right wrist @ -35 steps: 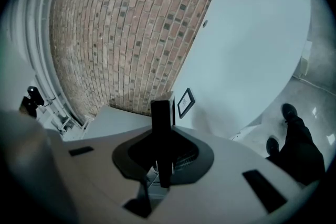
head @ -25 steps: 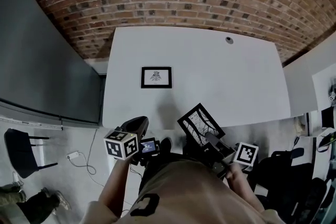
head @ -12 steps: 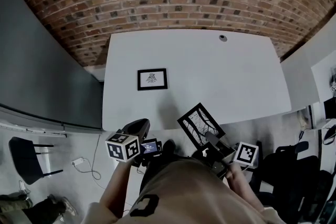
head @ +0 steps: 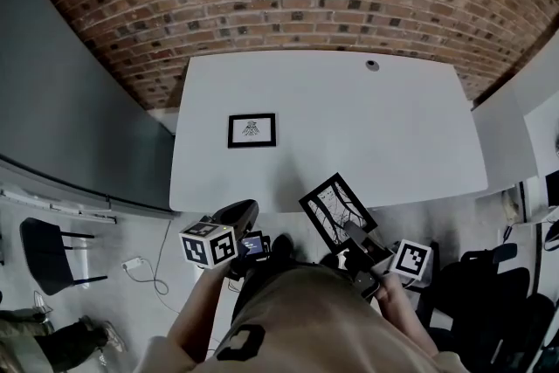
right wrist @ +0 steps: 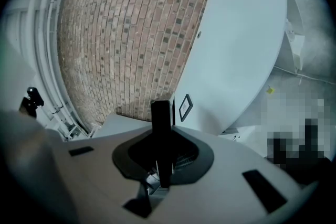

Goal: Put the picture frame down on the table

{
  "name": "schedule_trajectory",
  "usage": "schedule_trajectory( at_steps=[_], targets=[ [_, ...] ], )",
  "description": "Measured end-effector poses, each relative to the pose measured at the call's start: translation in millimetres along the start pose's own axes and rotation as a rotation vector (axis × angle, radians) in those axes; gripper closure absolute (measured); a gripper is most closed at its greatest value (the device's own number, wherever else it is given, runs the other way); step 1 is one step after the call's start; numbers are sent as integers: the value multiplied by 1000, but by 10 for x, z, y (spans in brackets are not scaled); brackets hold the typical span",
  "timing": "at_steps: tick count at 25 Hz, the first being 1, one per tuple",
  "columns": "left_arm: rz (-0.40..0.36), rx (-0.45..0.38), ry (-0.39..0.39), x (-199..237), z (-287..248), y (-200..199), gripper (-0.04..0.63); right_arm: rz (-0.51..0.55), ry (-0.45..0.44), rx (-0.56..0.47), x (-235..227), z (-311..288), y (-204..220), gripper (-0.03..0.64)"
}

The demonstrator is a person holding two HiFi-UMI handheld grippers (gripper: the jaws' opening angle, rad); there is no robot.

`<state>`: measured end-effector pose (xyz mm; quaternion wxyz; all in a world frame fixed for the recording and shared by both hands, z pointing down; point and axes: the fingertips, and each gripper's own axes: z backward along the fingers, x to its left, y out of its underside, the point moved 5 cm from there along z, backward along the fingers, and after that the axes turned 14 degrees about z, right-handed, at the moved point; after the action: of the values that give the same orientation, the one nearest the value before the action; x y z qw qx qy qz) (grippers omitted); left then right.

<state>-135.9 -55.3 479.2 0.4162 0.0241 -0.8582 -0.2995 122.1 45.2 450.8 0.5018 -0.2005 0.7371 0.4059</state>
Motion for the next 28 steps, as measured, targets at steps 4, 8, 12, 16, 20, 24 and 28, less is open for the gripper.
schedule_trajectory(
  at_steps=[4, 8, 12, 16, 20, 24, 28],
  targets=[
    [-5, 13, -13, -162, -44, 151, 577, -21, -6, -12, -56, 182, -29, 589],
    [-21, 11, -19, -324, -85, 227, 577, -24, -16, -23, -122, 338, -88, 589],
    [-35, 10, -18, -496, -97, 311, 577, -22, -23, -30, -177, 478, -140, 589],
    [-39, 0, -31, -606, -65, 364, 577, -18, -30, -24, -185, 574, -203, 589],
    [-46, -19, -38, -664, -91, 356, 577, -18, -37, -33, -203, 665, -272, 589],
    [-38, -28, -45, -670, -95, 381, 577, -30, -46, -50, -237, 728, -289, 589],
    [-37, -15, -34, -711, -134, 421, 577, -28, -58, -67, -240, 760, -332, 589]
  ],
)
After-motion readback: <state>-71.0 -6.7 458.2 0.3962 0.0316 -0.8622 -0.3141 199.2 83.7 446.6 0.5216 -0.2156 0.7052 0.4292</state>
